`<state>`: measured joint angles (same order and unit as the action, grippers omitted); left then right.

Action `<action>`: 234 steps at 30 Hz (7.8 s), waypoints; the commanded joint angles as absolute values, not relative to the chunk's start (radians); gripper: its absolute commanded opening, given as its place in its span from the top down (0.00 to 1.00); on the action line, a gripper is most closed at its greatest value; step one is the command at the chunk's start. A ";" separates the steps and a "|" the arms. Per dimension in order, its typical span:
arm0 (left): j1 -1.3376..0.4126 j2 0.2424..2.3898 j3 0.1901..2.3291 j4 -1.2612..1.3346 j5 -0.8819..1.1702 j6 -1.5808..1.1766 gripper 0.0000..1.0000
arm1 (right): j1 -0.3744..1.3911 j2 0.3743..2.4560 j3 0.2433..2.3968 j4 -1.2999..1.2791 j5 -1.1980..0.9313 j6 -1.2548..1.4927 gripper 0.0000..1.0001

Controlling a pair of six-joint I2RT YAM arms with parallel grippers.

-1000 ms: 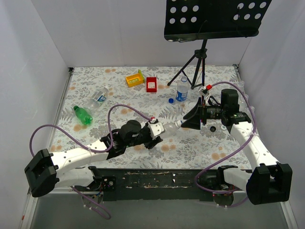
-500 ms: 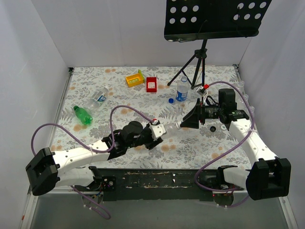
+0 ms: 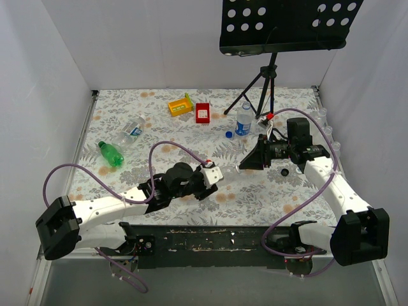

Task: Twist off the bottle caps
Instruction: Unscrew the bottle cap from the plastic bottle, then move the bottle cap to the center of the board.

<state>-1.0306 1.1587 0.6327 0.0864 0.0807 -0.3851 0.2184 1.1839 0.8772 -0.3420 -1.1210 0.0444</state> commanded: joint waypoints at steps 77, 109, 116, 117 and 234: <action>-0.871 1.043 0.589 -0.006 0.345 -0.448 0.85 | 0.400 1.143 0.959 -0.468 -0.874 0.075 0.17; -0.871 1.060 0.588 0.041 0.356 -0.457 0.85 | 0.402 1.183 0.900 -0.353 -1.012 0.129 0.80; -0.870 1.017 0.569 0.029 0.426 -0.472 0.85 | 0.400 1.181 0.972 -0.560 -1.190 -0.376 0.98; -0.871 1.016 0.574 0.017 0.451 -0.480 0.85 | 0.403 1.187 1.007 -0.662 -1.206 -0.572 0.99; -0.784 0.436 0.376 0.072 -0.203 -0.546 0.83 | 0.647 2.169 1.763 -0.468 0.045 -0.557 0.66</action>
<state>-0.7830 0.4431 0.3840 0.0597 -0.2089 -0.5472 0.6537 2.1807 1.7279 -0.4603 0.0521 -0.5735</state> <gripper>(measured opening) 0.473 0.275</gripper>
